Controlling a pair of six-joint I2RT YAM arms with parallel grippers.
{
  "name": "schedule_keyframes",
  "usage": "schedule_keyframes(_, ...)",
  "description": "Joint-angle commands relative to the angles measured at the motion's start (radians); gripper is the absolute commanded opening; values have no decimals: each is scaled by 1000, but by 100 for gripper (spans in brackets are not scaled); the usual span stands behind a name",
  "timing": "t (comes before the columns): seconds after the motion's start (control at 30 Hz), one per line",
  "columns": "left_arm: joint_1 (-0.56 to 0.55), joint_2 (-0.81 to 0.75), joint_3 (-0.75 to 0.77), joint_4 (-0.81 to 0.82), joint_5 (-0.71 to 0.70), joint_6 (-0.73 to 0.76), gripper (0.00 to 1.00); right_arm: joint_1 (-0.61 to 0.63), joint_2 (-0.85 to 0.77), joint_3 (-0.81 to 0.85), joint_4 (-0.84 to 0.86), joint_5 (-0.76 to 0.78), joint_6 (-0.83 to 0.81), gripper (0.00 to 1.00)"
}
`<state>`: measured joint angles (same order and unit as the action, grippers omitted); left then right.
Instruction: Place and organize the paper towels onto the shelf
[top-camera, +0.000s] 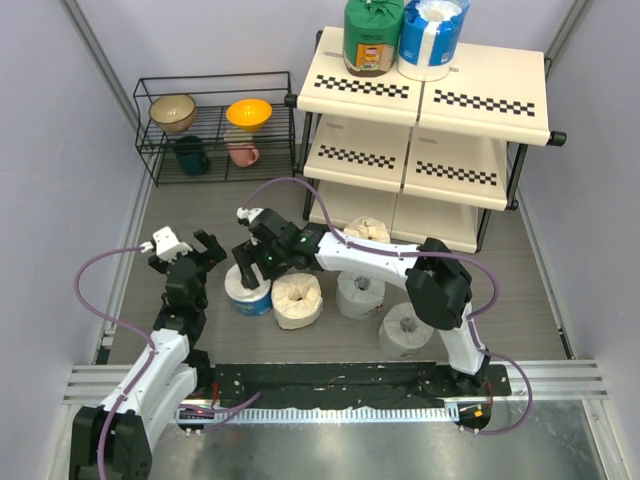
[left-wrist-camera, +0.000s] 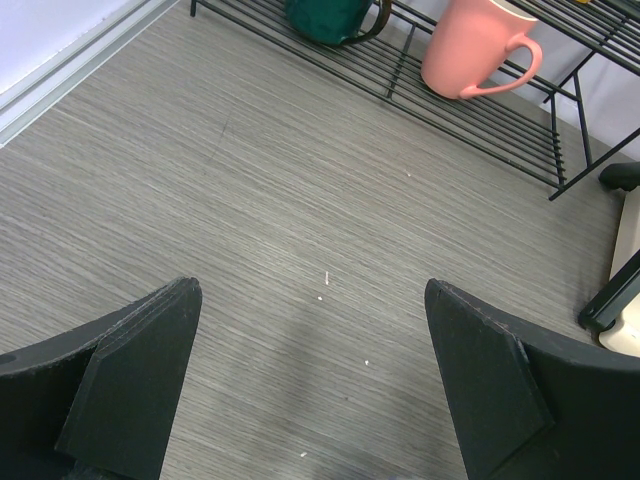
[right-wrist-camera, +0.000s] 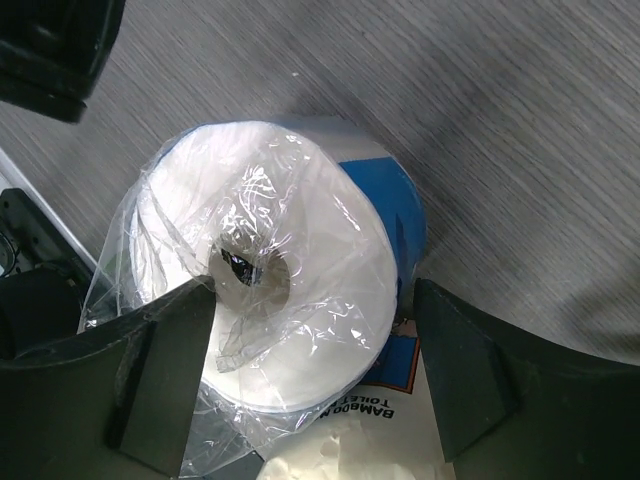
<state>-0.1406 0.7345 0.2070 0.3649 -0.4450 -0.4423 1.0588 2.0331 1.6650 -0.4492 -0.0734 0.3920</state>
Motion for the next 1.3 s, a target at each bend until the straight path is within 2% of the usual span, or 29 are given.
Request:
schedule_keyframes(0.0, 3, -9, 5, 28, -20, -9, 100, 6, 33, 38, 7, 69, -4, 82)
schedule_keyframes(0.23, 3, -10, 5, 28, -21, -10, 100, 6, 64, 35, 4, 103, 4, 77)
schedule_keyframes(0.5, 3, -10, 5, 28, -21, -10, 100, 6, 21, 4, 40, 51, 10, 78)
schedule_keyframes(1.27, 4, -15, 2, 28, -26, -12, 100, 6, -76, -28, 122, 27, 33, 79)
